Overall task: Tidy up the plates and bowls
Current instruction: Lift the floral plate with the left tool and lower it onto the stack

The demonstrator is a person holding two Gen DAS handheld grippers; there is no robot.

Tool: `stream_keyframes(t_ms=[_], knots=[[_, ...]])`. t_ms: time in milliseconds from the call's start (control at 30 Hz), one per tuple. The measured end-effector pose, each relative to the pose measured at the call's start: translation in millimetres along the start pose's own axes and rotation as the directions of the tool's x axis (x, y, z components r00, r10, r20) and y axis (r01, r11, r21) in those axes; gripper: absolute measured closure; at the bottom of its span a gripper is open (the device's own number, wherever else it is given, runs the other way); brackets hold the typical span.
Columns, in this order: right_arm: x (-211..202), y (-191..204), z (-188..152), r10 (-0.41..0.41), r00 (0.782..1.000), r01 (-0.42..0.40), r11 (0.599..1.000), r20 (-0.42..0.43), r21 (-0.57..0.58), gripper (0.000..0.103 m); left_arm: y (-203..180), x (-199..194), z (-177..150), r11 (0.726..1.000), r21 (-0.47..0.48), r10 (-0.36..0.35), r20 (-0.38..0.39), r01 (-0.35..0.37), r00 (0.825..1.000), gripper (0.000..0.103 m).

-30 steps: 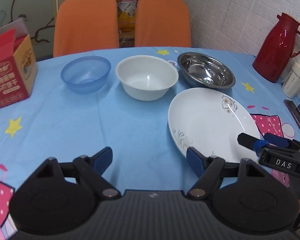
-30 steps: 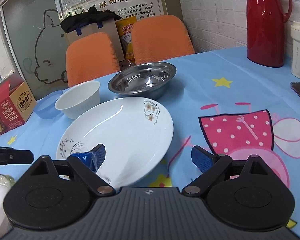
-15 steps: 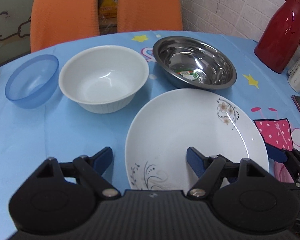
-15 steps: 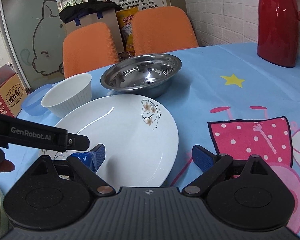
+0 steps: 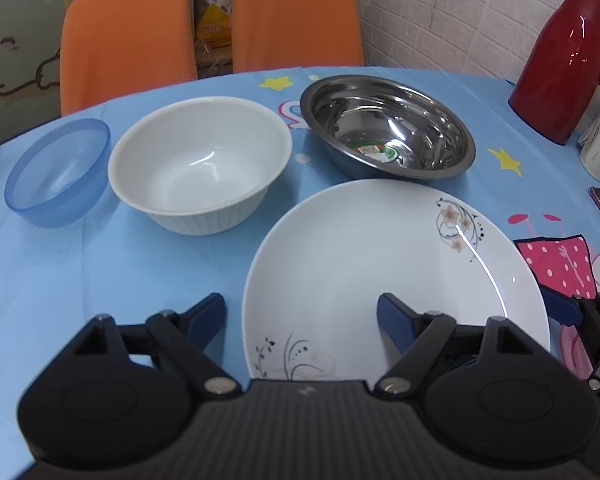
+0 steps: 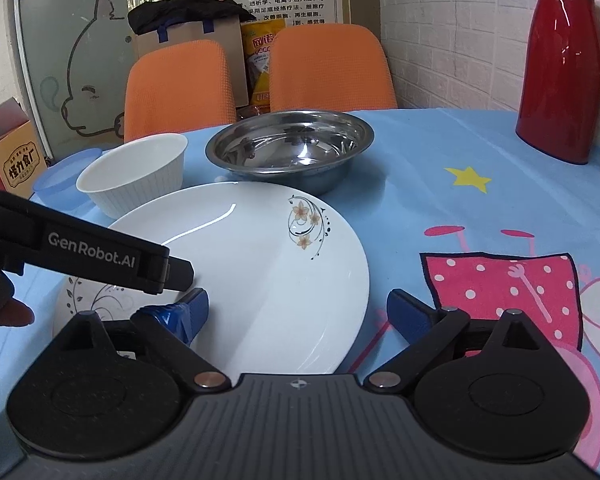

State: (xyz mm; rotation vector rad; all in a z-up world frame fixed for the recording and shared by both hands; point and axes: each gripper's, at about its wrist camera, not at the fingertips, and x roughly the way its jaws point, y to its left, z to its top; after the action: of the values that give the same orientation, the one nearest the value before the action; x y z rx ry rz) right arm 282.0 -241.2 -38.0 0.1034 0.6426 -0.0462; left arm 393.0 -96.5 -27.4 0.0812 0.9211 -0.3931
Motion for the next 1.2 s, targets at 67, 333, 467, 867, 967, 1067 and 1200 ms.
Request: stream_keyframes(t_ms=[67,333,467,867,967,1067,1200], knots=[[-0.7,-0.5,-0.8,0.005,1.000,-0.005,1.000,0.004,0.006,0.019,-1.1,0.3,-1.1,1.000,0.002,0.005,0.008,-0.005,1.000,0.021],[-2.7,-1.1,-2.3,0.018,1.000,-0.019,1.000,0.013,0.024,0.019,-2.2,-1.6,-4.5,1.000,0.005,0.011,0.027,-0.011,1.000,0.020],[-5.8,8.6,-4.7,0.084,0.996,-0.084,0.996,0.012,0.005,0.022,-13.6,-4.2,-5.2,0.998,0.054,0.041,0.042,-0.044,0.998,0.024],[-23.3,20.6,-11.4,0.051,0.999,-0.051,0.998,0.006,0.048,0.022,-16.7,-26.8,-17.4,0.999,0.039,0.031,0.040,-0.032,0.999,0.034],[-36.9,24.3,-11.9,0.042,0.998,-0.044,0.998,0.035,0.050,0.022,-18.9,-42.8,-19.7,0.998,0.051,0.029,0.074,-0.033,0.997,0.034],[-50.0,28.5,-8.3,0.042,0.998,-0.045,0.998,0.055,0.046,0.022,-18.0,-60.3,-21.6,0.998,0.047,0.029,0.097,-0.034,0.995,0.033],[-70.1,39.2,-4.9,0.050,0.996,-0.053,0.998,0.077,0.028,0.021,-8.0,-88.6,-31.2,1.000,0.024,0.015,0.122,-0.018,0.992,0.033]])
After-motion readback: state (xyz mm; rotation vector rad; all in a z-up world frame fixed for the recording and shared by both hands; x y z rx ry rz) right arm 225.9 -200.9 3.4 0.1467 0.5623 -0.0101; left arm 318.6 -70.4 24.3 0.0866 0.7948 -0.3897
